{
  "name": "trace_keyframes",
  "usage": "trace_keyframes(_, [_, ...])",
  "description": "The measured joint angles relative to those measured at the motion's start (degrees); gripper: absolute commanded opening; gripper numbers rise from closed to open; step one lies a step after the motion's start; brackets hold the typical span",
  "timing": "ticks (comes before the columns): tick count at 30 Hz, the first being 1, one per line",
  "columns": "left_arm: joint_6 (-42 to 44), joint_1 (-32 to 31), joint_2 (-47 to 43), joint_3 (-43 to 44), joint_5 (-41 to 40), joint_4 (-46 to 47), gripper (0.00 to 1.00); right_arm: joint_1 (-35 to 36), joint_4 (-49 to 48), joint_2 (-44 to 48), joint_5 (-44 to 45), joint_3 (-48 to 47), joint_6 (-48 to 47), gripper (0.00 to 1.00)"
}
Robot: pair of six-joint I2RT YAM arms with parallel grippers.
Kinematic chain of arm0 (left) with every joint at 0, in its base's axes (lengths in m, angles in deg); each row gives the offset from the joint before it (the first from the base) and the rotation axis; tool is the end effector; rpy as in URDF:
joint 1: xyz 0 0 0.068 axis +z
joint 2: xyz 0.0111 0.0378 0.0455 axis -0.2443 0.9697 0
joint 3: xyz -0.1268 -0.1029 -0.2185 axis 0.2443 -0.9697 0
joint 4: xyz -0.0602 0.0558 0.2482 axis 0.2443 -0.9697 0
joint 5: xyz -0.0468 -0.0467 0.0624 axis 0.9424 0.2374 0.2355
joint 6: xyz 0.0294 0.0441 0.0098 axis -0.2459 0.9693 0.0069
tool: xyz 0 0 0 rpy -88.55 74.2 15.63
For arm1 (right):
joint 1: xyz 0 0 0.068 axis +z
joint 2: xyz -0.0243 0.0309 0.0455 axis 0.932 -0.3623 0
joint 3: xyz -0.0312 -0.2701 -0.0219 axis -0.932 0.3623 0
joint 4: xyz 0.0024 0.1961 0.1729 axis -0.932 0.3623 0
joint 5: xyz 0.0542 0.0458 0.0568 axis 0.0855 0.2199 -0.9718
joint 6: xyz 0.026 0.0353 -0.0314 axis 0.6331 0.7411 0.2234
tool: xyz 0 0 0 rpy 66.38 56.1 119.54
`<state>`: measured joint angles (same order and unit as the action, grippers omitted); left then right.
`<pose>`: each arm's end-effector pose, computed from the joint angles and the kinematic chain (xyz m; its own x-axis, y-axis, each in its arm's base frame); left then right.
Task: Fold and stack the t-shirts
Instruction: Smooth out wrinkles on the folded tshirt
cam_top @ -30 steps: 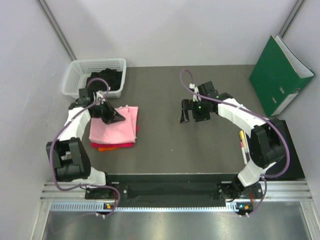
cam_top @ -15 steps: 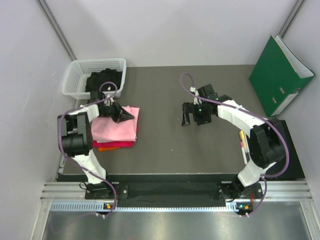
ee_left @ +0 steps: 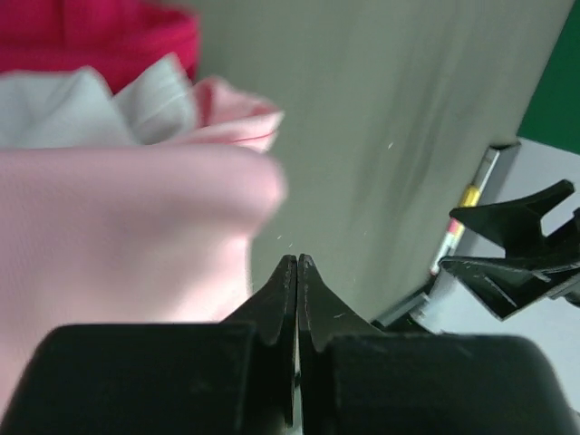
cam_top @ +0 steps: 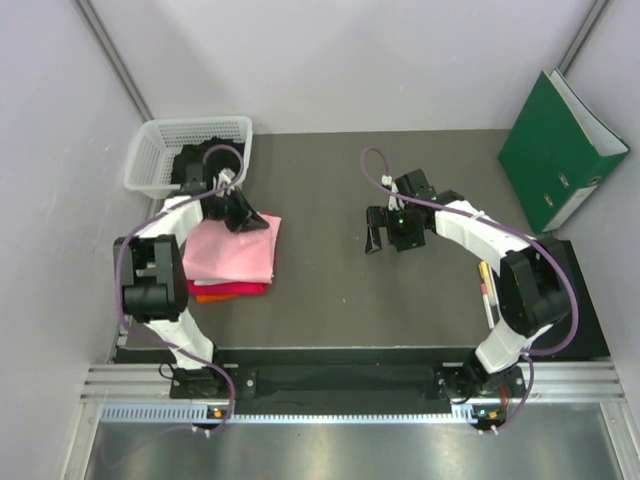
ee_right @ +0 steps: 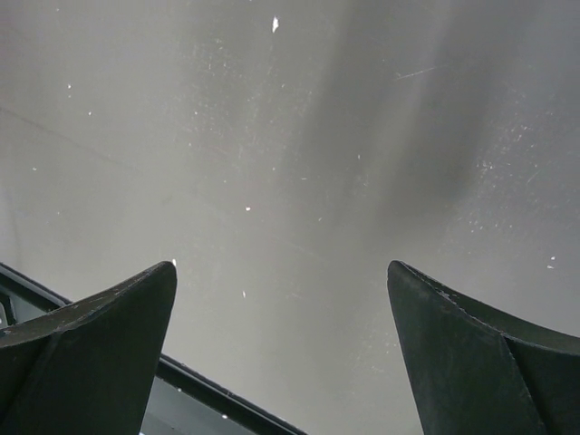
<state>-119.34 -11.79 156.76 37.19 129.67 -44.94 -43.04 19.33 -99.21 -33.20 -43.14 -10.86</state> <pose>0.3577 -0.0082 0.2007 -0.8914 -0.4369 -0.1207 -0.2162 0.6440 -0.7338 0.3005 0.1545 0.2253 -0.9095 -0.1364 -0.3927 -0.2827 0.8955 0.3436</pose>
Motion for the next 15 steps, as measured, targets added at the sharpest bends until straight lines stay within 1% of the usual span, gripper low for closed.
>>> trace_keyframes(3, [2.69,-2.05,-4.61,6.23,-6.54,-4.48,0.00,0.00,0.02,0.00,0.04,0.00,0.00,1.00])
trace_keyframes(5, [4.50,-5.14,-6.47,10.95,-10.62,-6.91,0.00,0.00,0.02,0.00,0.04,0.00,0.00,1.00])
trace_keyframes(8, [6.32,-10.54,-6.99,14.93,-15.93,-9.05,0.00,0.00,0.04,0.00,0.04,0.00,0.00,1.00])
trace_keyframes(11, [6.84,-14.40,-5.20,14.99,-20.17,-12.26,0.00,0.00,0.13,0.00,0.04,0.00,0.00,1.00])
trace_keyframes(15, [7.04,-16.17,0.59,13.99,-27.02,-16.04,0.00,0.00,0.46,0.00,0.07,0.00,0.02,1.00])
